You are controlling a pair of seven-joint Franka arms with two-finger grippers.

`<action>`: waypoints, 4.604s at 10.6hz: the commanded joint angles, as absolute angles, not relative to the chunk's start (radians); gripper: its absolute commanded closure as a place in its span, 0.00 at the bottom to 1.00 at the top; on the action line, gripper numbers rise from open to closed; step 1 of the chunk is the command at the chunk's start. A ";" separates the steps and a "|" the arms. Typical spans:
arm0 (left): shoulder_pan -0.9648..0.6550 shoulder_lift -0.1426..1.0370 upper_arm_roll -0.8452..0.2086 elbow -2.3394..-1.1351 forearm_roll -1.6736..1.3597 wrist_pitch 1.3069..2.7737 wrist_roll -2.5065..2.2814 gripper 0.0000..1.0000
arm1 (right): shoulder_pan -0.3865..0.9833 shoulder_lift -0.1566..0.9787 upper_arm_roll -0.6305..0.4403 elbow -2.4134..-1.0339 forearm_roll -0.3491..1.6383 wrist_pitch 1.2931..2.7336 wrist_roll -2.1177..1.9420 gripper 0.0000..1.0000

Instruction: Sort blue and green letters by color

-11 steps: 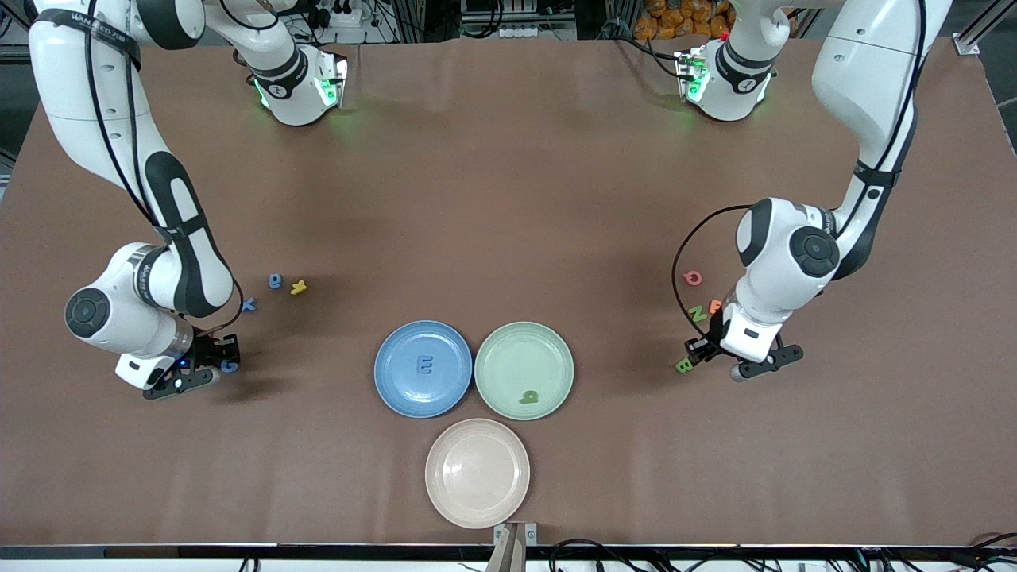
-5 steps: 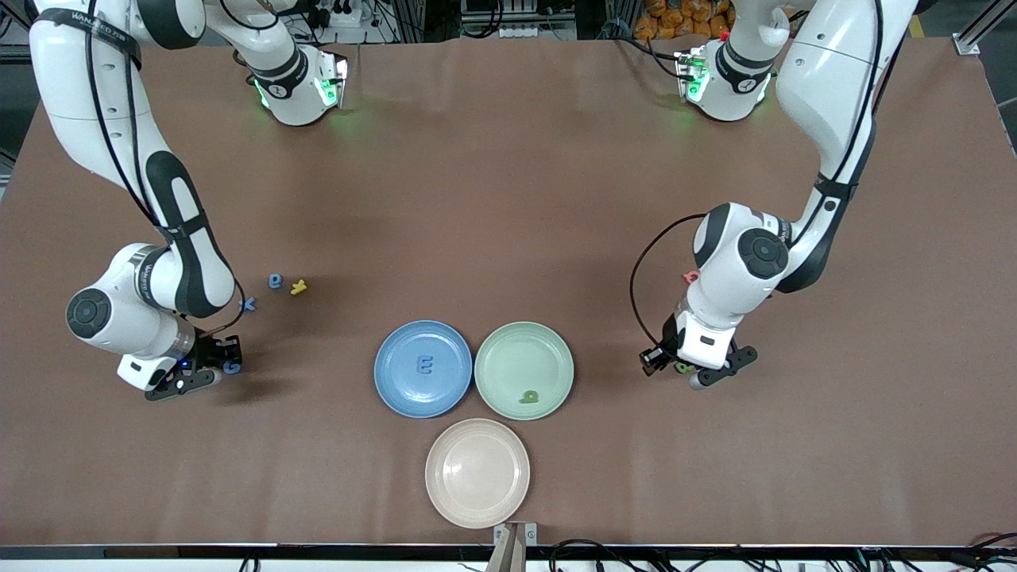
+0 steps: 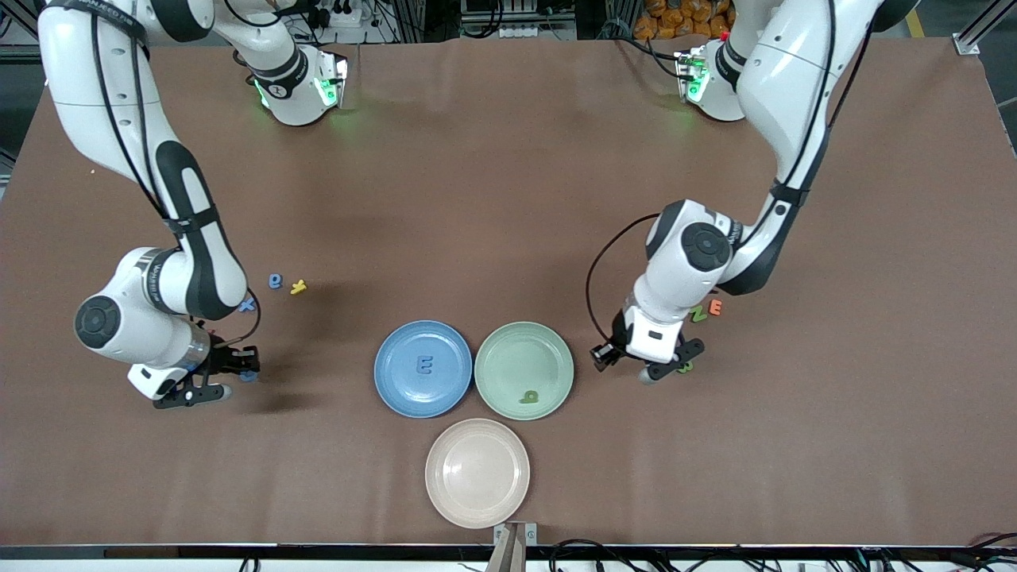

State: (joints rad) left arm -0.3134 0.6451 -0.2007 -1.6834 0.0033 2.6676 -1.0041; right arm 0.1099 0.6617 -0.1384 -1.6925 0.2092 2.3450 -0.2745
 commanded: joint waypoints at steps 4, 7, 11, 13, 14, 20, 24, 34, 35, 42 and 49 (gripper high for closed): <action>-0.437 0.748 -0.175 -1.524 -0.005 2.677 -1.147 1.00 | 0.259 0.658 -0.083 -1.620 0.224 2.316 0.121 0.97; -0.592 0.775 -0.030 -1.512 0.005 2.677 -1.223 0.04 | 0.276 0.669 0.018 -1.591 0.222 2.322 0.299 0.97; -0.566 0.767 0.023 -1.525 0.052 2.671 -1.188 0.00 | 0.382 0.722 0.023 -1.528 0.222 2.348 0.425 0.93; -0.511 0.761 0.021 -1.528 0.052 2.645 -1.102 0.00 | 0.413 0.733 0.023 -1.528 0.222 2.378 0.443 0.93; -0.491 0.752 0.021 -1.528 0.052 2.604 -1.085 0.00 | 0.419 0.733 0.023 -1.526 0.222 2.378 0.443 0.87; -0.381 0.755 0.020 -1.555 0.052 2.433 -0.873 0.00 | 0.408 0.719 0.020 -1.519 0.206 2.369 0.364 0.00; -0.304 0.762 0.011 -1.560 0.035 2.395 -0.816 0.00 | 0.365 0.687 -0.072 -1.526 0.123 2.205 0.091 0.00; -0.287 0.769 0.012 -1.623 -0.100 2.379 -0.824 0.00 | 0.213 0.451 -0.301 -1.841 0.106 2.220 -0.254 0.00; -0.285 0.769 0.014 -1.626 -0.097 2.379 -0.824 0.00 | 0.197 0.427 -0.301 -1.920 0.106 2.309 -0.273 0.00; -0.282 0.764 0.015 -1.624 -0.091 2.379 -0.825 0.00 | 0.155 0.344 -0.299 -2.184 0.118 2.531 -0.339 0.00; -0.284 0.764 0.015 -1.626 -0.087 2.378 -0.830 1.00 | 0.169 0.345 -0.298 -2.307 0.201 2.677 -0.325 0.00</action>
State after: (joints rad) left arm -0.2836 0.7654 0.0161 -1.6102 -0.0708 2.3687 -0.8319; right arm 0.1680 0.3898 -0.3065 -2.2490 0.1676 2.6520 -0.3224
